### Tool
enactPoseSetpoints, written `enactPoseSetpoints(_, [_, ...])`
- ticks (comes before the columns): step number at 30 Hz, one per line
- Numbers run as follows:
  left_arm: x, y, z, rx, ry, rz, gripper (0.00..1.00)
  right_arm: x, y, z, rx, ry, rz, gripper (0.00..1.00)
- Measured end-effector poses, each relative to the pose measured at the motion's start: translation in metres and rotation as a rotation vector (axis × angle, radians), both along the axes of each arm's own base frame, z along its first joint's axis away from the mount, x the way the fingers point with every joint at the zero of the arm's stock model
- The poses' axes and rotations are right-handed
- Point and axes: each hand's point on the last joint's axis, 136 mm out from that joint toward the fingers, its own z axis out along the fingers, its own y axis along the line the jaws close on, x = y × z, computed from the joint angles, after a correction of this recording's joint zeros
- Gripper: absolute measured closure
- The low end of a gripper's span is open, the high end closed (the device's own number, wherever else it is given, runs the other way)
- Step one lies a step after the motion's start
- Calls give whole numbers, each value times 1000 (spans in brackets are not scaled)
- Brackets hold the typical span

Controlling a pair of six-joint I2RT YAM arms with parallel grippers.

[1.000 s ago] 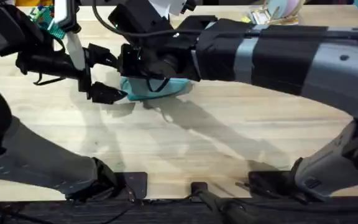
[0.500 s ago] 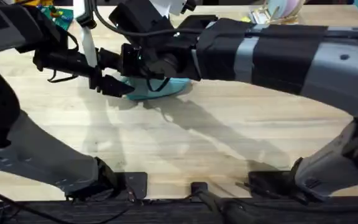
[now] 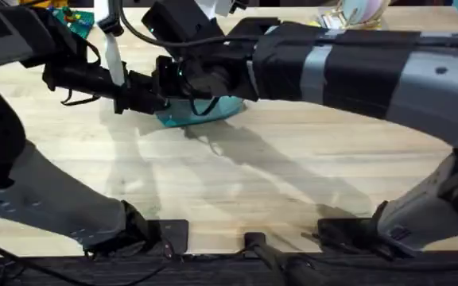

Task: Unzip the bag, pick up the pens from the table one at a time and place them inside, then zip the bag closed.

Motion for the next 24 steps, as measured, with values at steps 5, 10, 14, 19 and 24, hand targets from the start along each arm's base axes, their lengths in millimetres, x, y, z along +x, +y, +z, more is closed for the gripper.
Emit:
enactPoseSetpoints(5, [0,0,0,0,-1,0,958,11,-17,-6,-33,20,-6,969])
enactPoseSetpoints(10, [3,-4,2,-13,-17,-6,958,22,-42,-15,-60,75,-24,969])
enactPoseSetpoints(14, [5,-10,6,-38,-28,-11,957,38,-76,-12,-73,106,-30,969])
enactPoseSetpoints(19, [6,-15,9,-62,-36,-15,957,50,-100,-1,-69,107,-56,969])
enactPoseSetpoints(24, [6,-14,8,-59,-37,-14,957,68,-132,1,-91,103,-118,969])
